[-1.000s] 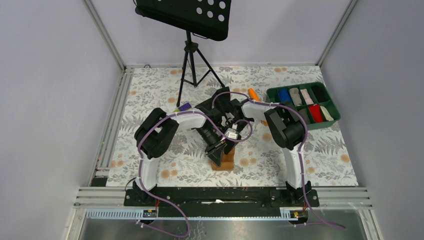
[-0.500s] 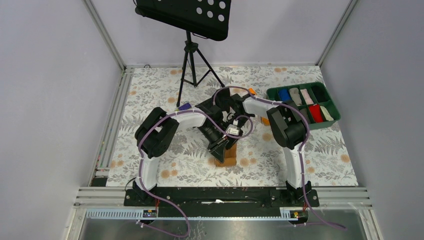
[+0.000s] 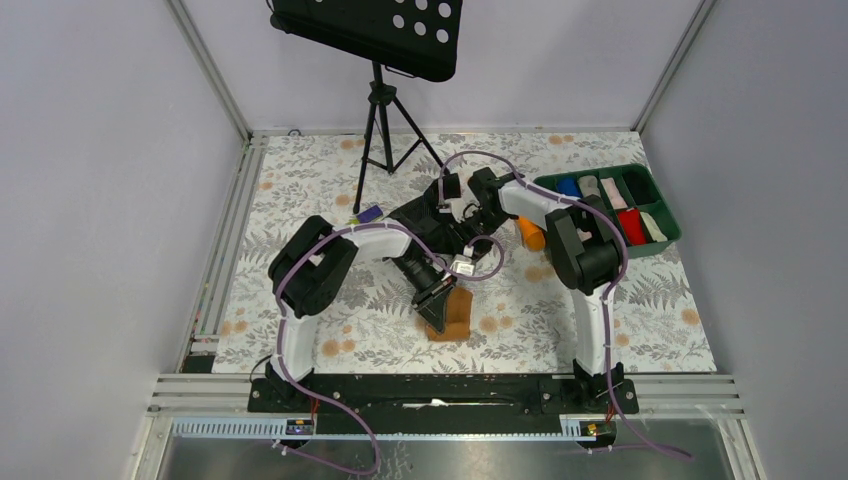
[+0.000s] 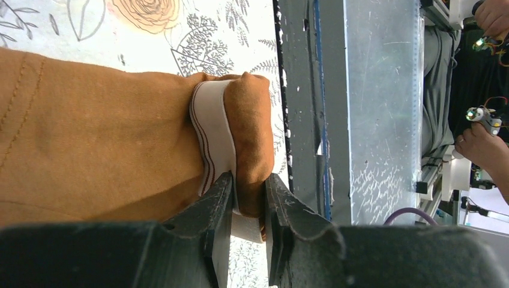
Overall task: Roll the underwear
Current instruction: Roll the underwear to the center of the board.
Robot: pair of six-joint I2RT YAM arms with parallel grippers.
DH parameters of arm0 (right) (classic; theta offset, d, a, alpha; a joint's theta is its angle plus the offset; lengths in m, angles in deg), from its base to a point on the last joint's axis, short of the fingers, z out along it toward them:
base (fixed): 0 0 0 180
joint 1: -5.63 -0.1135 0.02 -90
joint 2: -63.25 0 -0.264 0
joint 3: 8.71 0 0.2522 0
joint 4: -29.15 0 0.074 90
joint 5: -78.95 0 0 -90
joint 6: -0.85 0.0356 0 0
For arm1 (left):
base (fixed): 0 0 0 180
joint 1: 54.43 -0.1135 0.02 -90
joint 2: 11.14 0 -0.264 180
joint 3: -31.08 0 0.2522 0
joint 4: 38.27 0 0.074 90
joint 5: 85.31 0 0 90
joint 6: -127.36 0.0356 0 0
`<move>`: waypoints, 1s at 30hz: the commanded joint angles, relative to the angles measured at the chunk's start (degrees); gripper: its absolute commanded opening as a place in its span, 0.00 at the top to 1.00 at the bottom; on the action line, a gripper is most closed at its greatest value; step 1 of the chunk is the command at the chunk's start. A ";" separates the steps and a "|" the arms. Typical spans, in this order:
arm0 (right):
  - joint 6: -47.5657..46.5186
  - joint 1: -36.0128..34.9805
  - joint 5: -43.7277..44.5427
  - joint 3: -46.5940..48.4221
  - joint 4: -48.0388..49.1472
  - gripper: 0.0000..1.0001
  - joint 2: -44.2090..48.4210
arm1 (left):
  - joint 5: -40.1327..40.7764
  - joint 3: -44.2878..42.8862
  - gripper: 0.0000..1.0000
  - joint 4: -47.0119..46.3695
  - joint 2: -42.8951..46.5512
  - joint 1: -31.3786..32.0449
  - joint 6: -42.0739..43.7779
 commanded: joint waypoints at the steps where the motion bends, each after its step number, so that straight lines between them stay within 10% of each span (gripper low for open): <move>1: -1.67 0.49 -1.80 1.57 -0.78 0.66 4.44 | -0.81 0.51 1.00 1.83 2.83 0.35 0.62; 15: -1.07 14.68 12.44 9.30 -0.84 0.57 26.85 | -2.01 -9.39 1.00 7.89 -9.20 -1.33 2.28; 25: 2.93 15.94 -0.34 -16.48 14.18 0.53 54.29 | 3.22 -10.34 1.00 2.99 -15.00 -2.84 -2.48; 30: -7.24 4.39 -2.40 -22.41 8.03 0.57 58.08 | 4.48 -9.28 1.00 -1.03 -16.07 -3.78 -6.50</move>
